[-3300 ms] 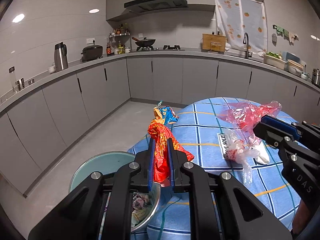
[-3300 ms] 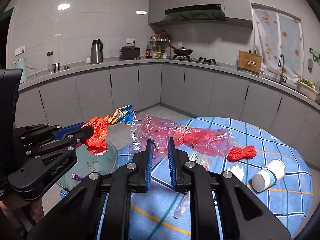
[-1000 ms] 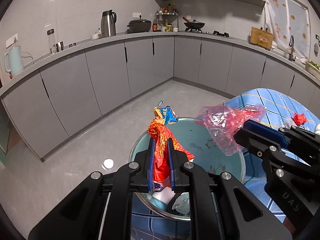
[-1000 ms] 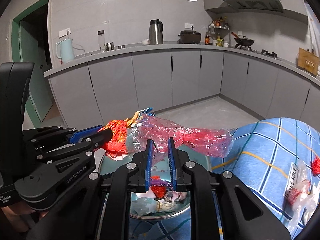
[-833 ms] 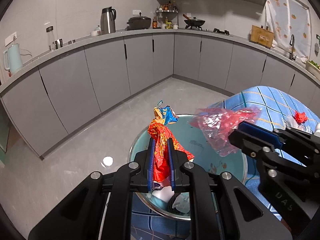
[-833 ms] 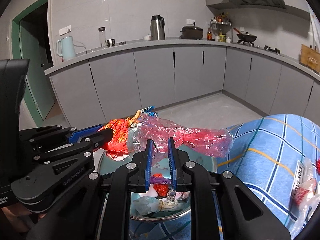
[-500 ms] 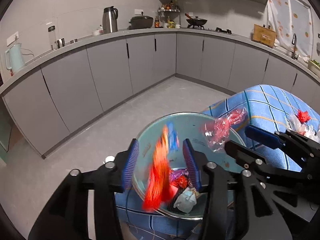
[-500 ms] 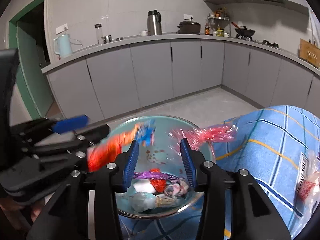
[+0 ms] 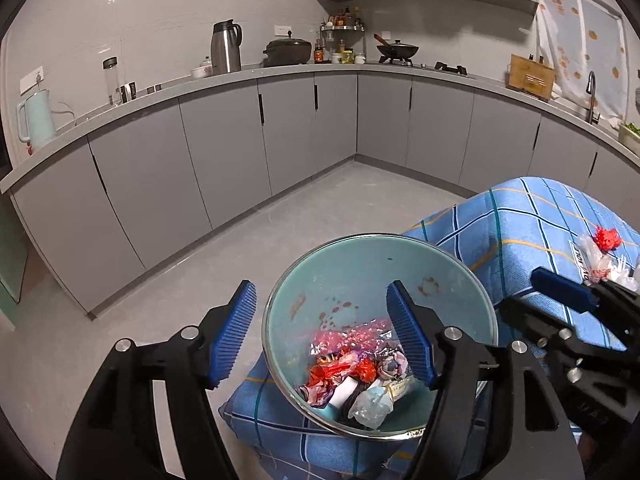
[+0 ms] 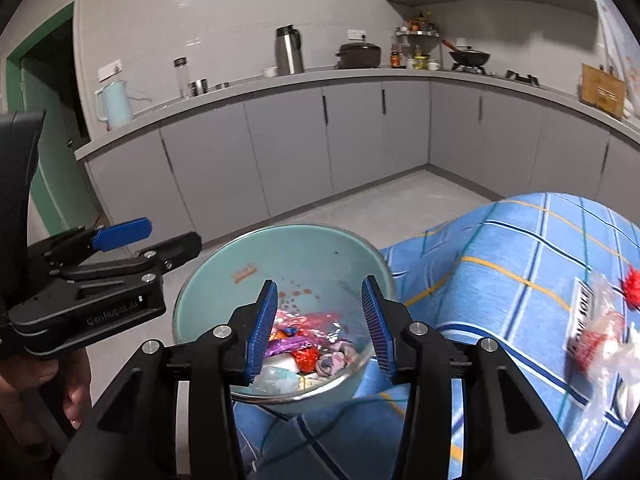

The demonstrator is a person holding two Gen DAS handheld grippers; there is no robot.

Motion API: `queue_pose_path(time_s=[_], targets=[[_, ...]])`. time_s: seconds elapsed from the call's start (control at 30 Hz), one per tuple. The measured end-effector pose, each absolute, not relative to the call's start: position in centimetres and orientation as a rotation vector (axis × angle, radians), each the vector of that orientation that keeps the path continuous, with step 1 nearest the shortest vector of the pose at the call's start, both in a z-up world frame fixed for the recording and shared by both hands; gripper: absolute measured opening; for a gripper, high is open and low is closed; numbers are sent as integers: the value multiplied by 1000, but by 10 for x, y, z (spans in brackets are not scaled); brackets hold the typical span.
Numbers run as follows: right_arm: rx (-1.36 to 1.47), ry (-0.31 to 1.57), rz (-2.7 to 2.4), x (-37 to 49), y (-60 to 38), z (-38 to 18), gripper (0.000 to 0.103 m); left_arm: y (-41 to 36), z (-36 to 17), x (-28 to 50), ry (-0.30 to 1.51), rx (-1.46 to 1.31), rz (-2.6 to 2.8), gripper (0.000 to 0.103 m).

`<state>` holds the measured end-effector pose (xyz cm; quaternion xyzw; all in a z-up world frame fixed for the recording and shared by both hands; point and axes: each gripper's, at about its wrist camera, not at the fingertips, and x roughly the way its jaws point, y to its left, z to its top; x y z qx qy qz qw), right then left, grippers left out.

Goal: Collect trash
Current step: 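Open both tools to drop the wrapper and pink bag into the bucket, then move both open tools back over the table and close the left tool on the clear plastic bag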

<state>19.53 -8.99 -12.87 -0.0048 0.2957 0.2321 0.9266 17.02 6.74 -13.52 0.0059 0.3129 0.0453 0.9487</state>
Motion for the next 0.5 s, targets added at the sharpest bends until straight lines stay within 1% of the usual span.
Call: queue_pose_path(time_s=[0.1, 0.17, 0.27, 0.37, 0.5], targets=[[-10, 590, 453, 189, -99, -124, 45, 65, -134, 169, 635, 16, 93, 75], [-10, 585, 435, 185, -103, -121, 48, 63, -132, 170, 632, 15, 89, 77], [6, 578, 392, 178, -119, -114, 48, 51, -127, 170, 626, 22, 69, 82], [4, 550, 333, 166, -137, -104, 49, 32, -120, 171, 609, 36, 27, 83], [21, 523, 242, 150, -175, -95, 54, -4, -109, 175, 585, 67, -42, 84]])
